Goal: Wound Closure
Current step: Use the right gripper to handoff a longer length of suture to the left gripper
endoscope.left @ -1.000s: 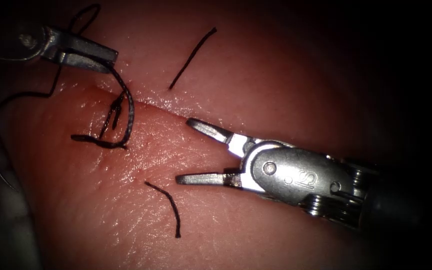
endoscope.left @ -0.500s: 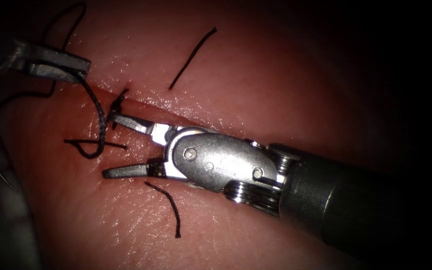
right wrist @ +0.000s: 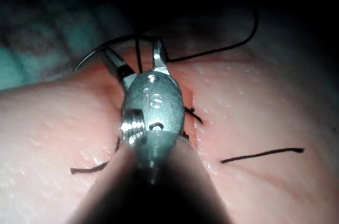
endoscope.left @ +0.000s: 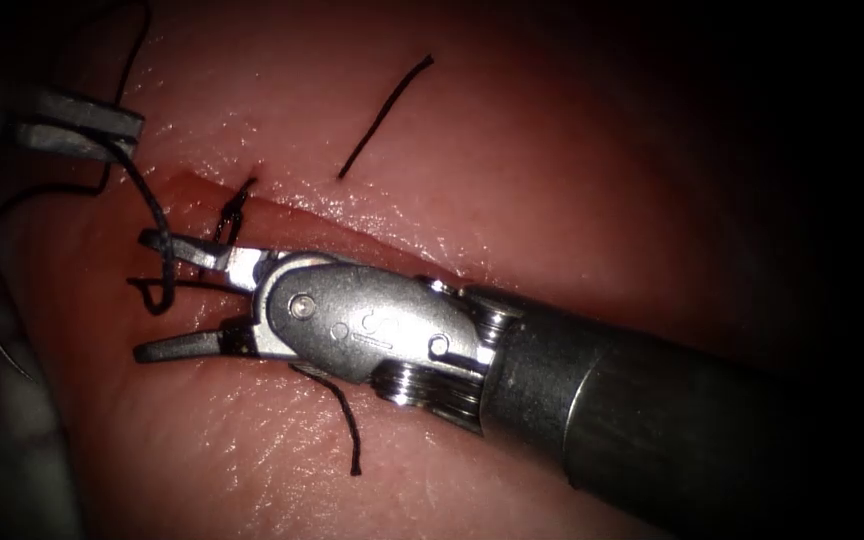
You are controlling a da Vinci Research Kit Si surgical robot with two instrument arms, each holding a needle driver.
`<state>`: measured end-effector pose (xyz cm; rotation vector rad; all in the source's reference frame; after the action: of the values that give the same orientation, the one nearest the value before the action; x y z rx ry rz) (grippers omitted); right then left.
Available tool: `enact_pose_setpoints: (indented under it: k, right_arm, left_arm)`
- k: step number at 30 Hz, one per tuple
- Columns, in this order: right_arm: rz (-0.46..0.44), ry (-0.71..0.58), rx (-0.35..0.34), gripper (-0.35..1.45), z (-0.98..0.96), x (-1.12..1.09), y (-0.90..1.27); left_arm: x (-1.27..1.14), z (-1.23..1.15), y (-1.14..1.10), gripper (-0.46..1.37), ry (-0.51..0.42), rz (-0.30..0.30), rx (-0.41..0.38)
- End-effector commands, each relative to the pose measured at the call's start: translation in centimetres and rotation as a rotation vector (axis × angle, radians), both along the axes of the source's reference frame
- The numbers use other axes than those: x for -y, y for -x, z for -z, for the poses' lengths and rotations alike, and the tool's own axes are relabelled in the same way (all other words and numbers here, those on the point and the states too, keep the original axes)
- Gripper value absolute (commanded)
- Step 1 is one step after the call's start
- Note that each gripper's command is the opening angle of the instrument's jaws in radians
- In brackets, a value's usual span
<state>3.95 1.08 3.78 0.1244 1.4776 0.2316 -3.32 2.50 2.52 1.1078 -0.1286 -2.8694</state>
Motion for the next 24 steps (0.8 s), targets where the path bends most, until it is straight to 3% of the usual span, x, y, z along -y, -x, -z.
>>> enact_pose_setpoints:
  k: [1,6,10,11,13,15,16,24]
  right_arm:
    - [0.009,0.0,-0.005,1.16,0.01,0.0,-0.02]
    - [0.018,0.0,-0.014,1.06,0.05,0.02,-0.09]
    - [0.031,-0.004,-0.027,0.88,0.07,0.04,-0.11]
    - [0.035,-0.01,-0.031,0.68,0.08,0.04,-0.12]
    - [0.044,-0.009,-0.039,0.06,0.08,0.04,-0.12]
    - [0.05,-0.01,-0.045,-0.12,0.08,0.02,-0.11]
    - [0.05,-0.011,-0.045,-0.33,0.08,0.01,-0.09]
    - [0.018,-0.031,-0.047,-0.35,0.18,-0.13,0.27]
  left_arm:
    - [0.01,-0.01,0.0,-0.35,0.0,-0.001,-0.001]
    - [0.02,0.0,-0.01,-0.35,0.0,-0.002,-0.001]
    - [0.03,0.0,-0.03,-0.35,0.001,-0.002,0.002]
    - [0.03,0.01,-0.04,-0.35,0.001,-0.002,0.002]
    - [0.04,0.01,-0.05,-0.35,0.002,-0.001,0.004]
    - [0.05,0.02,-0.06,-0.35,0.002,-0.001,0.004]
    - [0.06,0.02,-0.08,-0.35,0.003,0.0,0.006]
    - [0.15,0.07,-0.22,-0.35,0.008,0.004,0.008]
